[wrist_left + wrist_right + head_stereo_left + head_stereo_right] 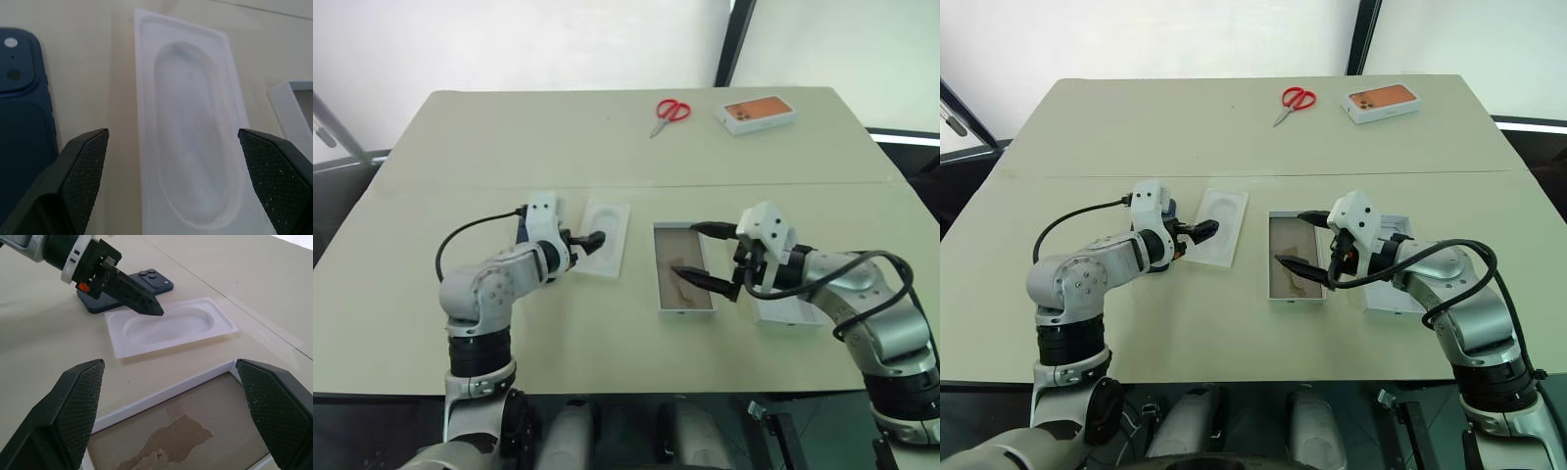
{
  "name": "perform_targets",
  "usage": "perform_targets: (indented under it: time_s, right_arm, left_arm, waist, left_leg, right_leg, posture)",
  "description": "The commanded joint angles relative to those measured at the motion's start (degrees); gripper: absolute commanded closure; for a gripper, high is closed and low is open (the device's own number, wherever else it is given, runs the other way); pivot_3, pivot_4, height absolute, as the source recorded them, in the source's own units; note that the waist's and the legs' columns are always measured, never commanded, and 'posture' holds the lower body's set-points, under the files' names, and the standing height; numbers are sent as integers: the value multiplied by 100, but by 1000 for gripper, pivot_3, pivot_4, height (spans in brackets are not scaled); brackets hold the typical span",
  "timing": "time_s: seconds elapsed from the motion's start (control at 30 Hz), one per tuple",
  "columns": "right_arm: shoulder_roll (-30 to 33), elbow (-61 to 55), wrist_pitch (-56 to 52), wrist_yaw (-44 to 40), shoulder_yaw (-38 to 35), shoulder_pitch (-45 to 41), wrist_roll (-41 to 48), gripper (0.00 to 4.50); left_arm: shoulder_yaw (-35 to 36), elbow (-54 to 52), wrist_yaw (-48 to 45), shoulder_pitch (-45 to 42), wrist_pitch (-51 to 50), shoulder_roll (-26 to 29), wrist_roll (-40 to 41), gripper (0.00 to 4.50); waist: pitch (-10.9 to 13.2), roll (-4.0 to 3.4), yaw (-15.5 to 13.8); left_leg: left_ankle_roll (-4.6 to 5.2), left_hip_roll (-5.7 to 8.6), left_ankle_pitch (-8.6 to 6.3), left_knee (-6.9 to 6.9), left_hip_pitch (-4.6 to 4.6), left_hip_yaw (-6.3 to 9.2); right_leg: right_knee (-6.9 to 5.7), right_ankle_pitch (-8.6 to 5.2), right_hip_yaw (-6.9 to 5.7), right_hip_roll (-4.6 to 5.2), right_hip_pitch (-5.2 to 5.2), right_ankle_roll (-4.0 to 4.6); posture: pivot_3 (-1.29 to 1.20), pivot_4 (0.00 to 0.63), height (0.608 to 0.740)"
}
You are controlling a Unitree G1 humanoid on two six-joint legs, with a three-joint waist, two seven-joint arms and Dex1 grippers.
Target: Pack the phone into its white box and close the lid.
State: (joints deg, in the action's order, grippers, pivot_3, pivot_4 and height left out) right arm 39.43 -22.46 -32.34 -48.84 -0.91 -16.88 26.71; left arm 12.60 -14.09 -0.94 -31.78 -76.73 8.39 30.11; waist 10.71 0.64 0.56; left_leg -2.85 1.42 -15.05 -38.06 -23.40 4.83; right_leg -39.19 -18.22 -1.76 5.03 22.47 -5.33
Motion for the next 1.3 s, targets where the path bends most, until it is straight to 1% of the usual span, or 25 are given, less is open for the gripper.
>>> perform_targets:
  time_s: [0.03, 0.23, 0.27, 0.33, 0.37, 0.43, 0.47, 0.57, 0.6, 0.67, 0.77, 0.87, 0.93, 1.1, 1.3]
  right_arm:
    - [20, -317, 43, -1, -77, 17, 103, 0]
    - [196, -543, 11, -103, -84, 123, 133, 0]
    - [216, -549, 24, -102, -75, 130, 111, 0]
    - [244, -547, 46, -100, -60, 138, 86, 0]
    - [252, -535, 57, -102, -59, 143, 75, 0]
    - [262, -514, 73, -106, -63, 151, 65, 0]
    - [271, -504, 84, -111, -55, 153, 50, 0]
    - [286, -485, 108, -124, -32, 151, 22, 0]
    - [285, -475, 110, -128, -30, 145, 21, 0]
    - [291, -450, 121, -145, -25, 130, 14, 0]
    - [331, -336, 164, -183, -63, 109, -29, 0]
    - [411, -172, 232, -224, -167, 113, -117, 0]
    - [492, -27, 291, -245, -263, 109, -174, 0]
    - [758, 484, 561, -329, -515, 47, -355, 0]
    - [861, 762, 757, -370, -659, 79, -465, 0]
  left_arm:
    - [75, -13, 20, -197, -345, 22, -26, 60]
    - [307, 113, -204, -383, -844, -45, 119, 60]
    - [313, 123, -230, -402, -878, -31, 108, 292]
    - [336, 144, -261, -427, -927, -15, 69, 885]
    - [391, 180, -258, -443, -942, -12, 43, 1358]
    - [514, 235, -239, -472, -943, -33, 6, 2503]
    - [581, 254, -231, -487, -925, -52, 3, 2913]
    - [733, 257, -222, -542, -910, -109, 10, 4392]
    - [797, 246, -213, -565, -909, -141, 11, 4460]
    - [1014, 204, -189, -604, -850, -254, 43, 4460]
    - [1799, 75, -217, -754, -1025, -615, 322, 4460]
    - [2321, -143, -286, -866, -1359, -919, 539, 4460]
    - [2511, -297, -281, -880, -1548, -1139, 701, 4460]
    - [1890, -711, -153, -425, -1577, -1681, 1265, 4460]
    - [1759, -672, 318, -273, -1577, -2345, 1732, 4460]
  waist:
    - [0, 0, 0]
    - [0, 0, 4]
    - [0, 0, 2]
    - [0, 0, 0]
    - [0, 0, 0]
    - [0, 0, -2]
    - [0, 1, 0]
    - [1, 1, -4]
    - [1, 1, -4]
    - [0, 2, -4]
    - [2, 4, -3]
    - [3, 6, 0]
    - [4, 7, -3]
    - [6, 12, -47]
    - [9, 16, -67]
  left_leg:
    - [-2, 0, 1, 0, 0, 0]
    - [-8, 0, 4, 0, 0, 0]
    - [-10, 0, 6, 0, 1, -1]
    - [-12, 0, 7, 0, 1, 0]
    - [-13, 0, 8, 0, 1, 0]
    - [-15, 0, 9, 0, 1, -1]
    - [-15, 0, 9, 0, 0, 0]
    - [-16, 0, 9, 0, 0, 0]
    - [-16, 0, 9, 0, 0, 0]
    - [-18, 0, 10, 0, 0, -1]
    - [-22, 0, 12, 0, 0, -1]
    - [-22, 0, 12, 0, 0, -2]
    - [-23, 1, 13, 0, 0, -3]
    - [-35, 3, 19, -1, -2, -11]
    - [-39, -2, 21, 2, 1, -21]
  right_leg:
    - [0, 0, 0, 0, 0, 0]
    - [1, 0, 0, 0, -1, 0]
    - [1, 0, 1, 0, 0, 0]
    - [0, 0, 0, -1, -1, 0]
    - [0, 0, 0, 0, -1, 0]
    - [1, 0, 0, 1, 0, 0]
    - [0, 0, 0, 1, -1, 0]
    - [0, 0, 0, 0, 0, 0]
    - [0, 0, 0, 0, 0, 0]
    - [1, 0, 0, 1, -1, -1]
    - [1, 0, 0, 1, 0, -1]
    - [1, 0, -1, 1, 0, -1]
    - [2, 0, 0, 2, -1, -1]
    - [7, 1, 0, 5, -4, -4]
    - [5, 2, 1, -1, -3, -4]
  posture:
    - [0, 150, 698]
    - [0, 150, 698]
    - [0, 150, 698]
    - [0, 150, 698]
    - [0, 150, 698]
    - [0, 150, 698]
    - [0, 150, 698]
    - [0, 150, 698]
    - [0, 150, 698]
    - [0, 150, 698]
    - [0, 150, 698]
    - [0, 150, 698]
    - [0, 150, 698]
    - [0, 150, 698]
    - [0, 150, 698]
